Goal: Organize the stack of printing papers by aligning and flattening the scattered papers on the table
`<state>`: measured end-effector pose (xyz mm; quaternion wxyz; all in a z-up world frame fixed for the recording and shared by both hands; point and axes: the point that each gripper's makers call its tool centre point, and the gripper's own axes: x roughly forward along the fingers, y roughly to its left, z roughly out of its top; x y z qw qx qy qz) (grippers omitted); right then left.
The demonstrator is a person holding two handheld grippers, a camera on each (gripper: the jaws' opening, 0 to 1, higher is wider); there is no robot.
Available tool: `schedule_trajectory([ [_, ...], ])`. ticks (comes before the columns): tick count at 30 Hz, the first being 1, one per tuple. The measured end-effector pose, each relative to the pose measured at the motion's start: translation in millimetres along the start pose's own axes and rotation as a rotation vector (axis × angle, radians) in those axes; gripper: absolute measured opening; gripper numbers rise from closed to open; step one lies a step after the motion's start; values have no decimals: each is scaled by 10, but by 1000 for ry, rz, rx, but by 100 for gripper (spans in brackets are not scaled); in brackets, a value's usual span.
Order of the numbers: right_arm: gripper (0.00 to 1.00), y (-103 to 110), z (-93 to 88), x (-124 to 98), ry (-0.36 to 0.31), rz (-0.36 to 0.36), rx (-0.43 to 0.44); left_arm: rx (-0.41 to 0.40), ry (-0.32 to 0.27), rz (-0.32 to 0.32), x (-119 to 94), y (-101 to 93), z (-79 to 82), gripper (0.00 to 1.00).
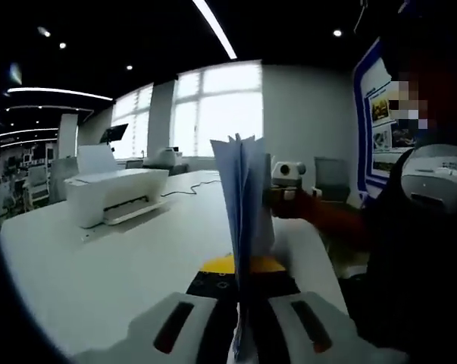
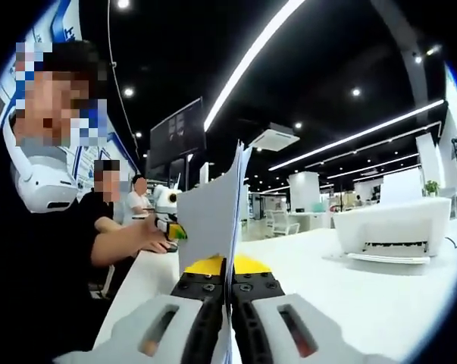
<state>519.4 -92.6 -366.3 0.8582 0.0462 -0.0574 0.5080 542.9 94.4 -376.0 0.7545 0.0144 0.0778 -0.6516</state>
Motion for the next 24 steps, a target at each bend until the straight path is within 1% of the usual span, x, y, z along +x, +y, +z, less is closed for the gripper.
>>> schedule_trajectory([
  [4, 0, -16, 82, 25, 22, -15, -1, -52, -18, 2, -1, -9, 23, 6],
  [9, 0, -5, 185, 47, 49, -21, 1, -87, -29, 0, -12, -53, 36, 6],
  [11, 0, 18, 215, 51, 62, -17, 21, -125, -37, -4, -31, -85, 50, 6],
  [13, 0, 54, 246, 49, 74, -10, 54, -142, -40, -9, -59, -120, 80, 6],
  [17, 0, 112, 242, 51, 88, -7, 99, -183, -28, -12, -76, -136, 106, 6],
  [22, 0, 172, 187, 25, 75, -6, 311, -346, 18, -72, -66, -234, 76, 6],
  [23, 0, 170, 146, 8, 84, -1, 349, -361, 20, -68, -59, -211, 73, 6],
  [24, 0, 182, 116, 2, 92, 4, 361, -366, 25, -66, -53, -198, 60, 6],
])
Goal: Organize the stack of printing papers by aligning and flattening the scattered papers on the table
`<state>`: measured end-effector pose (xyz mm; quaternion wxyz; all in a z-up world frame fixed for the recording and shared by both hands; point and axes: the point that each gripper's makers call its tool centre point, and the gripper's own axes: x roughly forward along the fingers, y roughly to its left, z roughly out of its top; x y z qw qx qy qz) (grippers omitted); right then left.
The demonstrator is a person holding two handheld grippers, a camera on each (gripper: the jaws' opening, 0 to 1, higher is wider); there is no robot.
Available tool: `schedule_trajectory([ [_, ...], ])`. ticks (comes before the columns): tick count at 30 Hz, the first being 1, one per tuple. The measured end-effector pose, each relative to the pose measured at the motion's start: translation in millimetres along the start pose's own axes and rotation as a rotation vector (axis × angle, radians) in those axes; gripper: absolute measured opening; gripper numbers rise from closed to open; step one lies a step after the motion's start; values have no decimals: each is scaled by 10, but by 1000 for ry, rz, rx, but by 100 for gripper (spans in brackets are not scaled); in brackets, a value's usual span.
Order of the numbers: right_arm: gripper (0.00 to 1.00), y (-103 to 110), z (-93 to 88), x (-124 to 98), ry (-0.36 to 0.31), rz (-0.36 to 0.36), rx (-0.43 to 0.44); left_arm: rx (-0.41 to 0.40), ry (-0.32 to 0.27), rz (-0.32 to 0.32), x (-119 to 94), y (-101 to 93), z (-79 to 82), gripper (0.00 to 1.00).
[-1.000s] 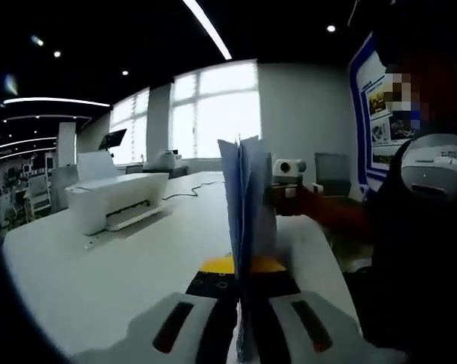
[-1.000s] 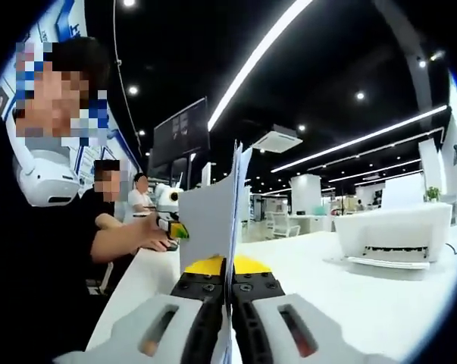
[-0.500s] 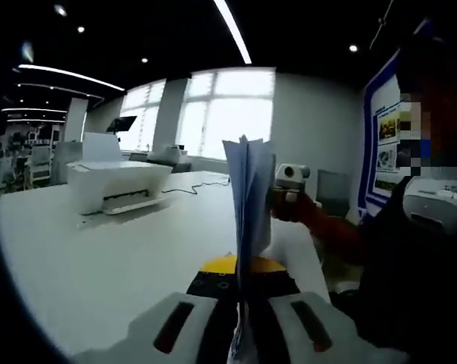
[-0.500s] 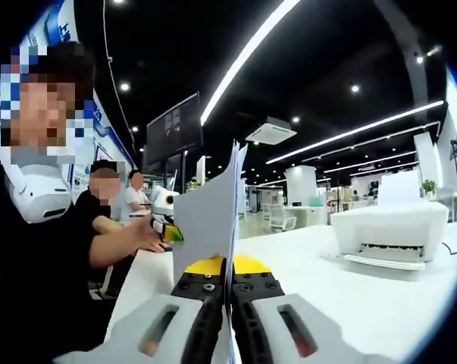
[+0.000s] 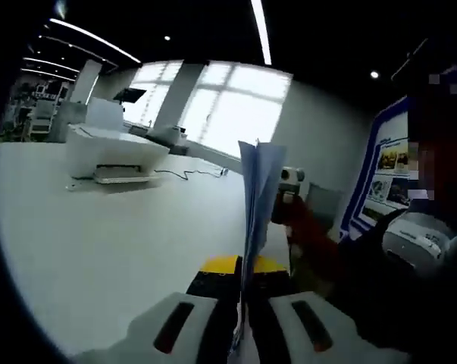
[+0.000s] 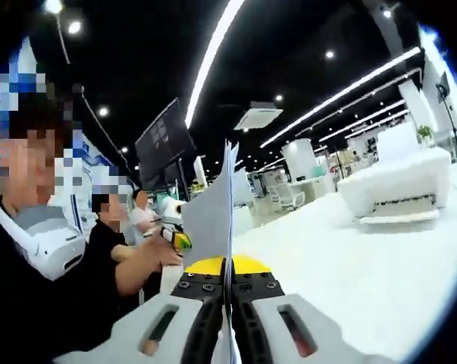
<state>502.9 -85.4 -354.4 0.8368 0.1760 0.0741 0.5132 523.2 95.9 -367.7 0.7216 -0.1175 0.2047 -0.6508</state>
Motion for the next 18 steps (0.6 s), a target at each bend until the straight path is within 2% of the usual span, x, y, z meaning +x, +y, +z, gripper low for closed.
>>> schedule_trajectory([
  [3, 0, -58, -85, 2, 23, -16, 37, -40, 38, -6, 42, 32, -90, 6],
  [8, 0, -239, -182, -4, 31, -56, 66, -67, 49, 2, 119, 151, -152, 6],
  [18, 0, -635, -415, 72, 94, -146, 60, -84, 97, 94, 215, 545, -285, 7],
])
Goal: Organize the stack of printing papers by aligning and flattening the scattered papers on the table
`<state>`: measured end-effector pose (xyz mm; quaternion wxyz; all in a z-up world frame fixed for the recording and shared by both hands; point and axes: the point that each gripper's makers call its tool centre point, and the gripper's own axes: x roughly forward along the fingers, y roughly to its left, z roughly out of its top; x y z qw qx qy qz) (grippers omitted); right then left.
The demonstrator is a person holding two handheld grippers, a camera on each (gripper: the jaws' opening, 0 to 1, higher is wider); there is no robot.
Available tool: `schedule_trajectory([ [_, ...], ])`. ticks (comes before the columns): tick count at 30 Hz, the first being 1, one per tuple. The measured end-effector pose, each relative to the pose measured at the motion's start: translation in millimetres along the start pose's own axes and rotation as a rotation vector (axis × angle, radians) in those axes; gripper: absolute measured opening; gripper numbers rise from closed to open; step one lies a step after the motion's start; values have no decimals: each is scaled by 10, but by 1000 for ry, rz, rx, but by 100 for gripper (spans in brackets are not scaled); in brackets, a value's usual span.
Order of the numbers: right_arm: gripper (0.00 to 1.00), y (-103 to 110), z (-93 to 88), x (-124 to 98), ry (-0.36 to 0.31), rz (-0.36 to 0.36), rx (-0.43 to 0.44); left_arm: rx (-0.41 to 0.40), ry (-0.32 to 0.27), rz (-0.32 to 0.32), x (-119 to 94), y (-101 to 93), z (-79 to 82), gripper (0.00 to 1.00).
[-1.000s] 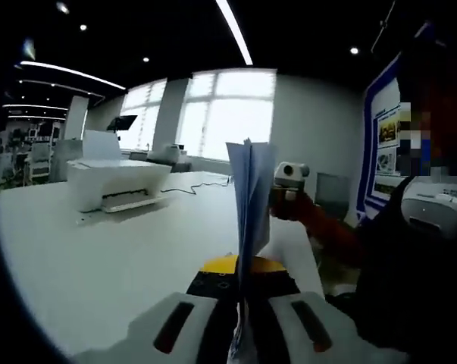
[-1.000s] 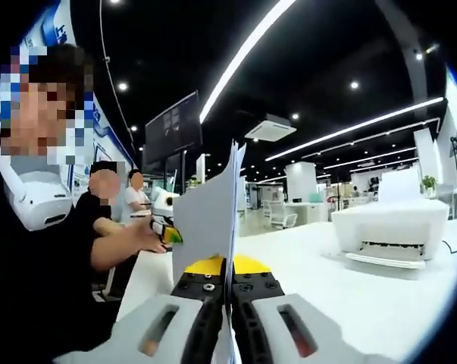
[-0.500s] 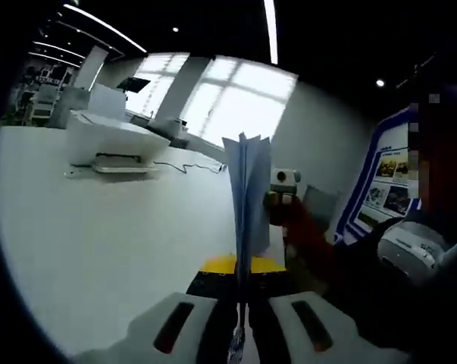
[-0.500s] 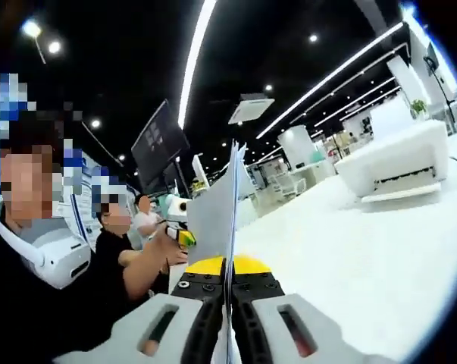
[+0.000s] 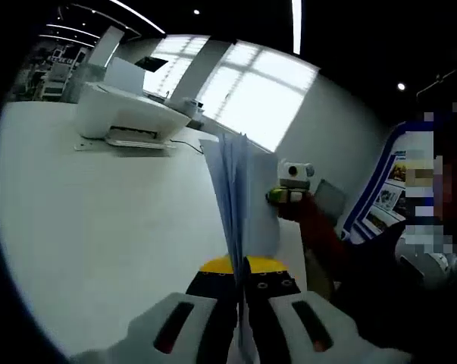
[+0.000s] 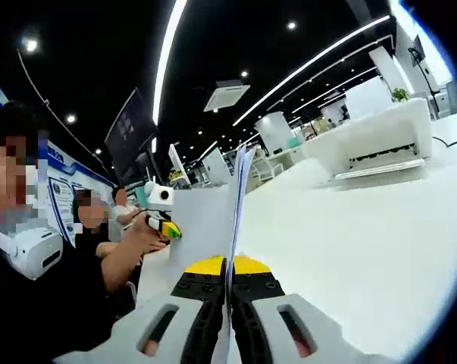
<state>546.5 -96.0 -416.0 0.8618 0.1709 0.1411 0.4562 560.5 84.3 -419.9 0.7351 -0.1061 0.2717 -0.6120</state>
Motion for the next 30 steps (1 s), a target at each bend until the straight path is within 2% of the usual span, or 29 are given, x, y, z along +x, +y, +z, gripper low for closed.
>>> schedule_trajectory([
  [8, 0, -205, -145, 88, 42, -46, -7, -14, 24, 53, 77, 239, -98, 7],
  [13, 0, -350, -244, 118, 92, -106, -48, 25, 48, 89, 145, 327, -151, 7],
  [21, 0, -463, -353, 153, 160, -184, -131, 149, 89, 192, 187, 515, -213, 9],
  [30, 0, -519, -437, 181, 213, -243, -211, 188, 108, 241, 190, 595, -265, 11],
])
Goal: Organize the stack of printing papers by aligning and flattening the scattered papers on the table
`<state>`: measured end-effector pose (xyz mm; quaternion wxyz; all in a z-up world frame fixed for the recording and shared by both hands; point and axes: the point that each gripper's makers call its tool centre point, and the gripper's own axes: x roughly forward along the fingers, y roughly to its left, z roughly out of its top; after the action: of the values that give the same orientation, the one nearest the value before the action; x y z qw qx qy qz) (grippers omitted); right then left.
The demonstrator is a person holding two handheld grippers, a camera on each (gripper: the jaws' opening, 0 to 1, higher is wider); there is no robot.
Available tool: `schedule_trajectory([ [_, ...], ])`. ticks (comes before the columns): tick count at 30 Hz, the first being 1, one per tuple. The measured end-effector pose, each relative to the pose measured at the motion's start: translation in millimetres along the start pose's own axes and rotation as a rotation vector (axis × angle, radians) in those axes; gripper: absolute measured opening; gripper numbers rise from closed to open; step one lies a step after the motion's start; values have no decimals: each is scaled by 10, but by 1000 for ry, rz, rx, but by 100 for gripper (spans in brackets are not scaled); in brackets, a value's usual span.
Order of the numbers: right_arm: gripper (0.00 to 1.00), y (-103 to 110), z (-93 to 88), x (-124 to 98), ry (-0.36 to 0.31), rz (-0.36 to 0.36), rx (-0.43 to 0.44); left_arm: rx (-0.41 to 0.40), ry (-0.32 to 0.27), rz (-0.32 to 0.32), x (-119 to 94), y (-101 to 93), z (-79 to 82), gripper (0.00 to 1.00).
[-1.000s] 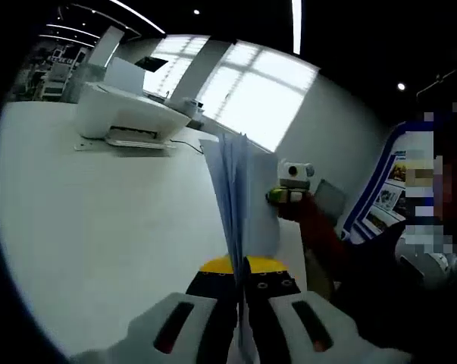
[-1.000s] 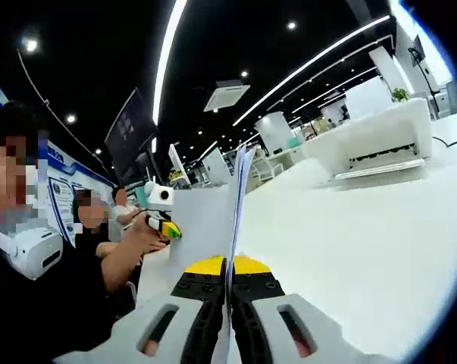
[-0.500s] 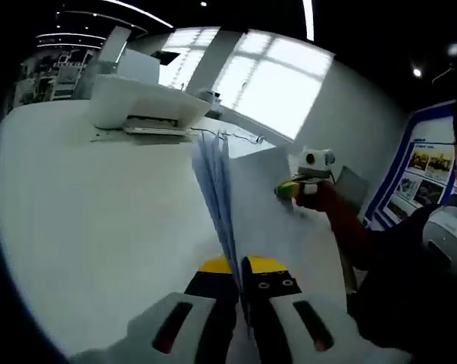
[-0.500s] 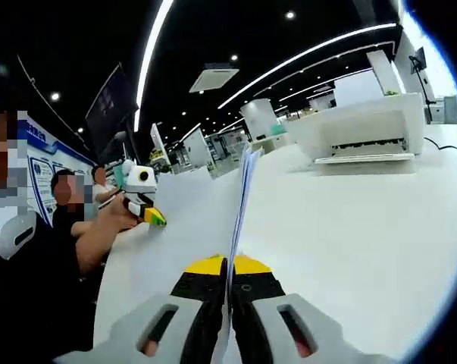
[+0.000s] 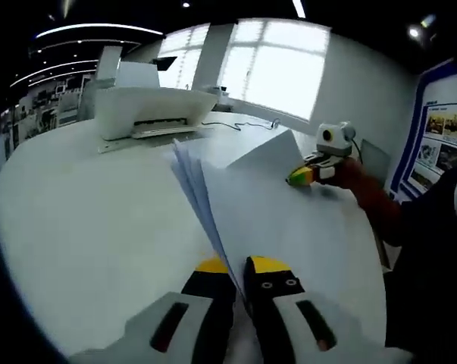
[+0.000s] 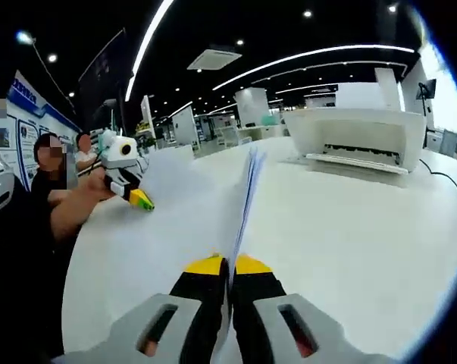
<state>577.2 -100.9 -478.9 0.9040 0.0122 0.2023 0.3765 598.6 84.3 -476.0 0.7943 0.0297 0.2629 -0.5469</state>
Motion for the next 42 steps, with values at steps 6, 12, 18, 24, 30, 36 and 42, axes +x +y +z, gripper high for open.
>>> schedule_trajectory([
  [6, 0, -22, -42, 21, 22, -34, -43, 25, 18, 28, 30, 39, -36, 12],
  [12, 1, -45, -109, 48, 48, -61, -78, 59, 48, 61, 72, 65, -101, 13],
  [18, 2, -69, -127, 49, 55, -94, -126, 93, 48, 90, 76, 83, -122, 15],
  [24, 5, -92, -132, 48, 58, -122, -176, 151, 31, 133, 70, 105, -128, 19],
  [30, 9, -122, -131, 43, 52, -148, -227, 175, 16, 145, 61, 120, -118, 21],
  [36, 15, -177, -125, 34, 49, -179, -272, 197, 9, 175, 49, 174, -105, 28],
  [42, 22, -229, -109, 22, 43, -212, -316, 219, 3, 203, 36, 210, -95, 34],
])
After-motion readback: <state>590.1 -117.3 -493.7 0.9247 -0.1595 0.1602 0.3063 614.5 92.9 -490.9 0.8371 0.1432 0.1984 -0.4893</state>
